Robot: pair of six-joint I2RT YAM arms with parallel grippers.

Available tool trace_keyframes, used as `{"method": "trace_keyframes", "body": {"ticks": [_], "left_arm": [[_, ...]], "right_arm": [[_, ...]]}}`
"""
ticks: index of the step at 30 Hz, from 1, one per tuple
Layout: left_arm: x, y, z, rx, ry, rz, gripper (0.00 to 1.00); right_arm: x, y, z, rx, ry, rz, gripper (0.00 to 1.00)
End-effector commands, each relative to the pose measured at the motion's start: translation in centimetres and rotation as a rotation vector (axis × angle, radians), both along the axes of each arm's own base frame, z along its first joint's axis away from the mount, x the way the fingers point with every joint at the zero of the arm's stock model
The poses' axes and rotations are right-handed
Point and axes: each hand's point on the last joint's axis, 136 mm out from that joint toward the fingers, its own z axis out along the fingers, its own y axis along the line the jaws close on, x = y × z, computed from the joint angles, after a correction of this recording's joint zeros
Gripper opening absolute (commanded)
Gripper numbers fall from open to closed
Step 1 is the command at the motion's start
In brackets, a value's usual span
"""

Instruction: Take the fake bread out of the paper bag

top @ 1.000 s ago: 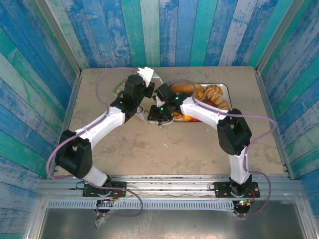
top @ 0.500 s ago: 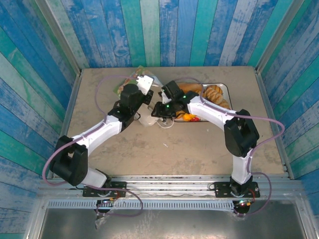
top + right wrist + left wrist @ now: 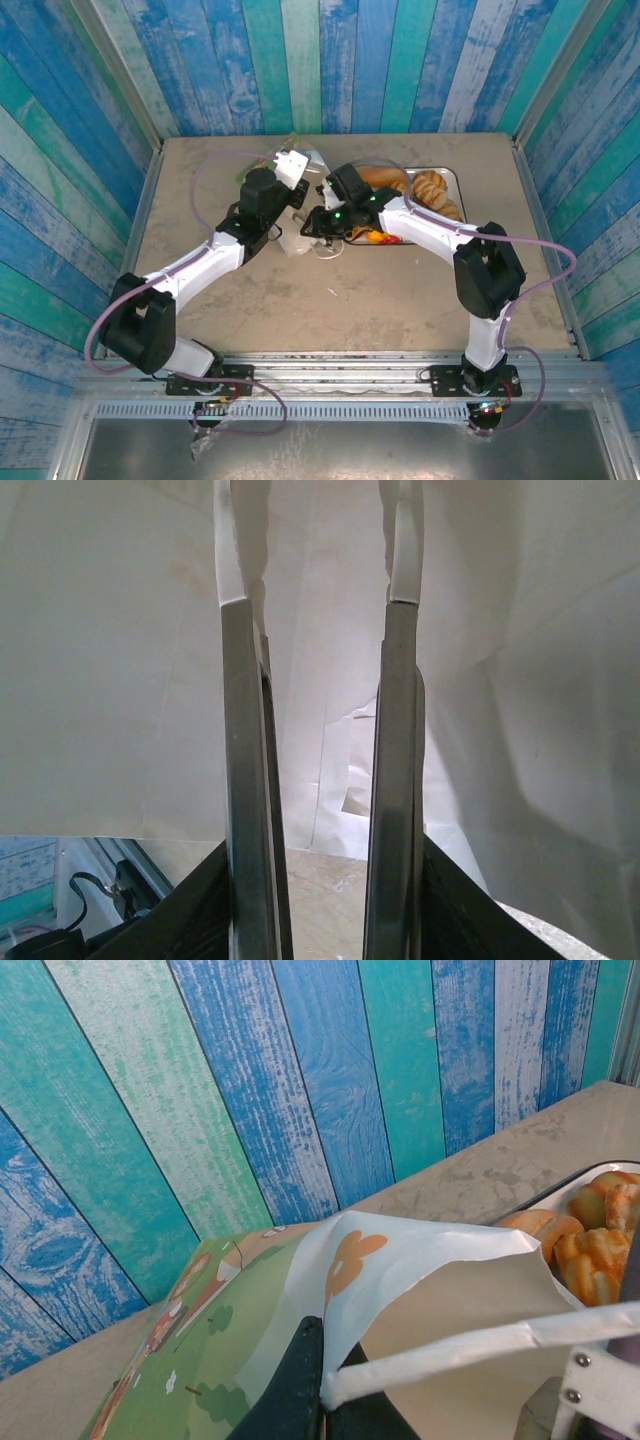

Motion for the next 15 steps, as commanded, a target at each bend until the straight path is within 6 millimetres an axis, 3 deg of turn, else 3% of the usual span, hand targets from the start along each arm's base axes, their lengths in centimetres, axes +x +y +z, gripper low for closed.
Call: {"method": "trace_keyframes", "body": {"ticks": [1,9,15], "left_arm": [[-0.33,-0.03,4.48,-0.074,-0.091,-0.002,0.00],[-0.75,-0.36,5.14,-0.105,-0.088,-0.027,0.00],[-0.27,-0.03,5.33,-0.114,-0.077,0.004,0.00]], "right_arm": [[0.18,0.50,1.67,0.020,-0.060,0.000,0.42],[1.14,0.72,1.10,-0.036,-0.112,-0.052,0.41],[0.69,0.91,1.03,-0.049,-0.133,-0.044,0.40]]}}
